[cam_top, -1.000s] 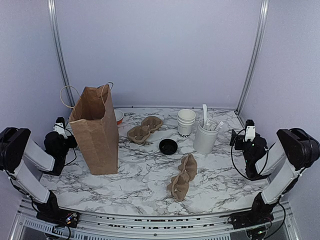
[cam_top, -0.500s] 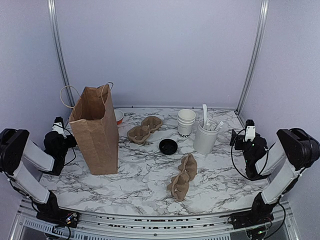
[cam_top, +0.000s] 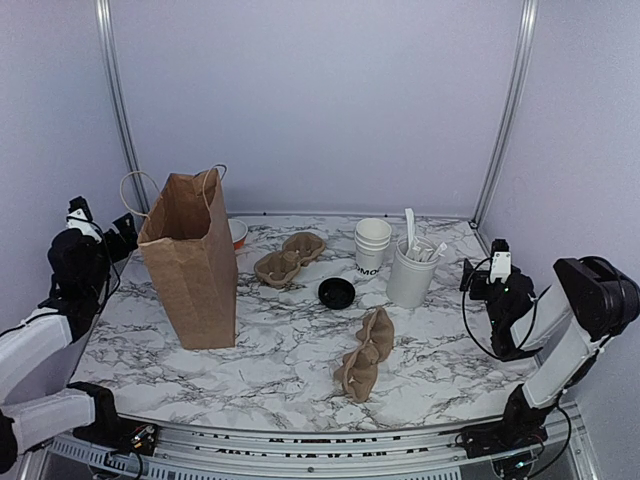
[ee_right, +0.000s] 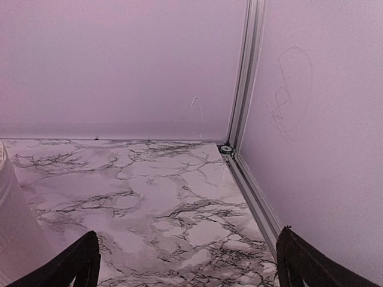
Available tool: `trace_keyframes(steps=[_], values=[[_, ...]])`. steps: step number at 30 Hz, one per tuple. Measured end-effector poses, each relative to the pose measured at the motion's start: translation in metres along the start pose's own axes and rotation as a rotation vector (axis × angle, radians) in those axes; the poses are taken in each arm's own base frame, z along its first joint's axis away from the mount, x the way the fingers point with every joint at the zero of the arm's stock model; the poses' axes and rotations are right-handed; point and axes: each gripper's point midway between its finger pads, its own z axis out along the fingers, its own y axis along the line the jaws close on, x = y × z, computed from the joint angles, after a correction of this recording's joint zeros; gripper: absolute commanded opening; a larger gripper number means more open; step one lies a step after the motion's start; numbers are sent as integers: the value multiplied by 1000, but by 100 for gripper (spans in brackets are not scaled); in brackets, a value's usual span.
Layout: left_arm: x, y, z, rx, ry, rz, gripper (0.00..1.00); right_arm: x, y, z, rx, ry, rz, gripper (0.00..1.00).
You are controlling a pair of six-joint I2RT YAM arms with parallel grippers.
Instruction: Pack the takeout coffee
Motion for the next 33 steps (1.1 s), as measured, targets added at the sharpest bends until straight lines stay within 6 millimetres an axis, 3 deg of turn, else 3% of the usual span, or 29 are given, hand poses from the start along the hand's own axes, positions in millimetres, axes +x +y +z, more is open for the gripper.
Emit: trace_keyframes(steps=[5, 7, 11, 13, 18, 23, 25, 28, 30, 33], values=[[-21, -11, -45, 83, -1, -83, 99, -10, 3, -4, 17, 2, -29, 100], [-20, -14, -59, 115, 25, -102, 99, -30, 15, -6, 2, -22, -50, 100], [-25, -25, -85, 191, 75, -133, 99, -89, 42, -13, -49, -113, -50, 100], [-40, -37, -97, 249, 80, -149, 99, -118, 51, -20, -68, -147, -35, 100], [-91, -69, -125, 402, 39, -179, 99, -170, 69, -41, -125, -158, -2, 100], [-146, -105, -146, 558, 6, -199, 99, -202, 85, -65, -193, -154, 14, 100], [-156, -119, -147, 617, 23, -208, 99, -208, 93, -71, -219, -144, 10, 100], [-152, -144, -144, 701, 92, -218, 99, -208, 105, -76, -259, -119, -2, 100], [-141, -173, -145, 783, 167, -211, 99, -204, 112, -75, -274, -83, -4, 100], [-115, -243, -165, 940, 286, -137, 99, -197, 116, -66, -262, -19, -4, 100]])
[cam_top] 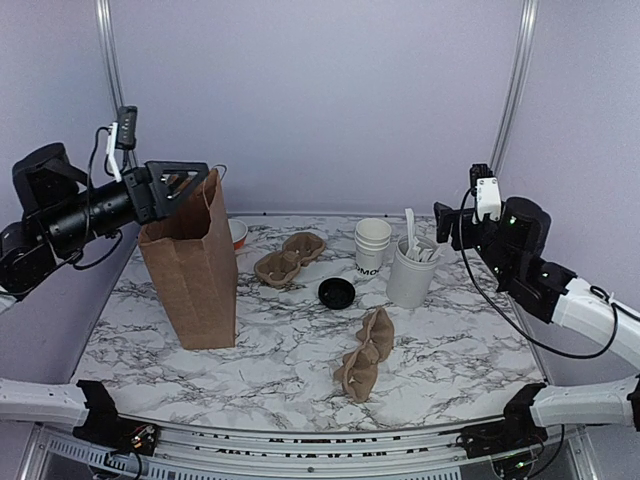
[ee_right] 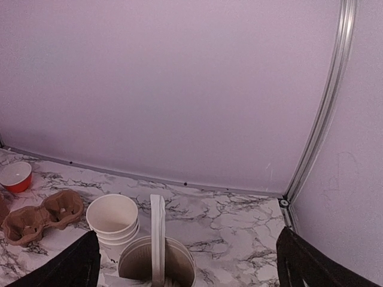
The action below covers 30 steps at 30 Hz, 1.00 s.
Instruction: Pack the takeout coffee
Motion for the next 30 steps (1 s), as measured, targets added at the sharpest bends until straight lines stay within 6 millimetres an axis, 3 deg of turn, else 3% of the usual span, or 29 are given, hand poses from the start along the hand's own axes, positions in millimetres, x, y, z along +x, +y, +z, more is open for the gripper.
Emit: trace_keyframes(steps=[5, 10, 13, 16, 21, 25, 30], values=[[45, -83, 65, 130, 154, 119, 99, 1, -7, 7, 58, 68, 33, 100], [98, -107, 113, 142, 259, 159, 99, 3, -21, -1, 123, 108, 71, 100], [133, -102, 132, 132, 304, 123, 99, 0, -27, -11, 129, 94, 96, 100], [166, -86, 137, 101, 322, 57, 99, 3, -37, -32, 139, 62, 143, 100], [215, -31, 130, -66, 346, -83, 99, 14, -47, -50, 156, 61, 213, 100], [230, -11, 138, -131, 375, -124, 99, 33, -44, -51, 149, 130, 256, 100], [263, -9, 161, -155, 458, -158, 99, 74, -22, -47, 78, 294, 319, 100]])
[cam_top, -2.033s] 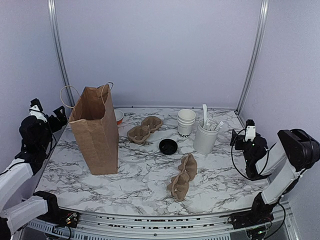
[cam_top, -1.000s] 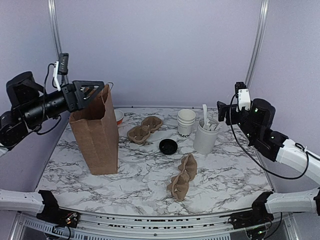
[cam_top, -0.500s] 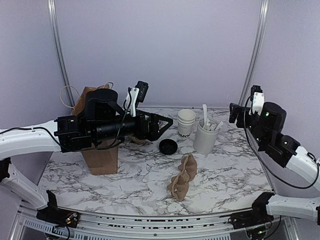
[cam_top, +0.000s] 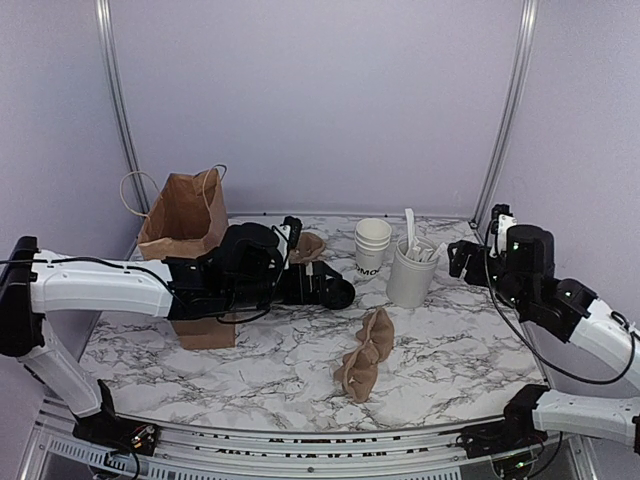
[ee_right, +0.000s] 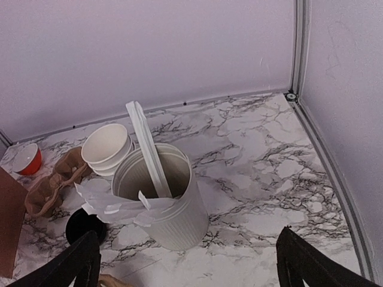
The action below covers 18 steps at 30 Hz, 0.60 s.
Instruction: Pack the takeout coffee
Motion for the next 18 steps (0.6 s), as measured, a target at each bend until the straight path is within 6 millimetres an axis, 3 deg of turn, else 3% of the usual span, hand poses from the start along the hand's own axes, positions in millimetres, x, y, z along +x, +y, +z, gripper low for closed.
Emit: trace_keyframes(steps=[3, 7, 12, 18], values=[[32, 18, 13, -35, 79, -18, 99, 34, 7, 5, -31, 120, 22, 100], [66, 44, 17, -96, 153, -36, 99, 71, 13, -1, -76, 243, 41, 100], [93, 72, 13, -162, 198, -75, 99, 115, 26, -15, -141, 375, 45, 100], [119, 117, 5, -260, 238, -142, 99, 182, 50, -39, -232, 547, -9, 100]])
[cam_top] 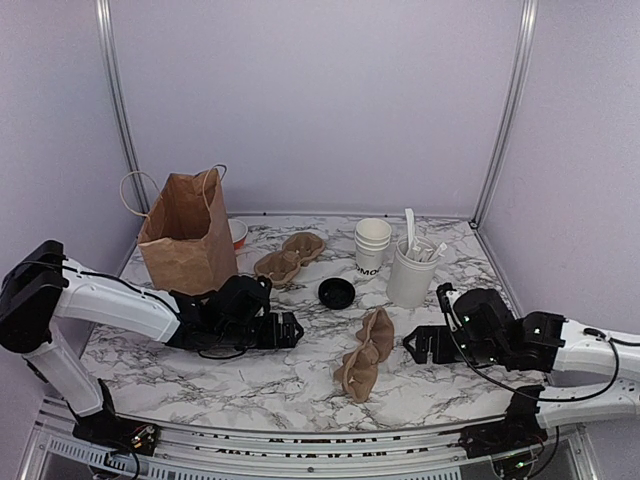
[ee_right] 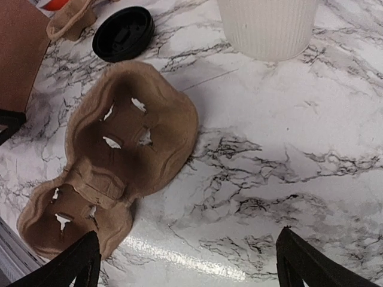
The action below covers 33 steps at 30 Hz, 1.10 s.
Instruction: Pack the takeout coffee
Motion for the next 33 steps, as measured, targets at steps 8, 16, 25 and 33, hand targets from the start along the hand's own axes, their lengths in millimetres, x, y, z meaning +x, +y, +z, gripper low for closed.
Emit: trace_keyframes(steps=[8, 16, 25, 33], values=[[-4, 32, -3, -58, -14, -65, 99, 44, 8, 23, -4, 120, -51, 100], [-12, 68, -13, -129, -47, -106, 99, 56, 13, 41, -37, 136, -78, 99], [-26, 97, -25, -193, -82, -129, 99, 56, 27, 55, -82, 127, -133, 99], [-35, 102, -34, -211, -103, -100, 99, 66, 37, 63, -103, 145, -225, 99]])
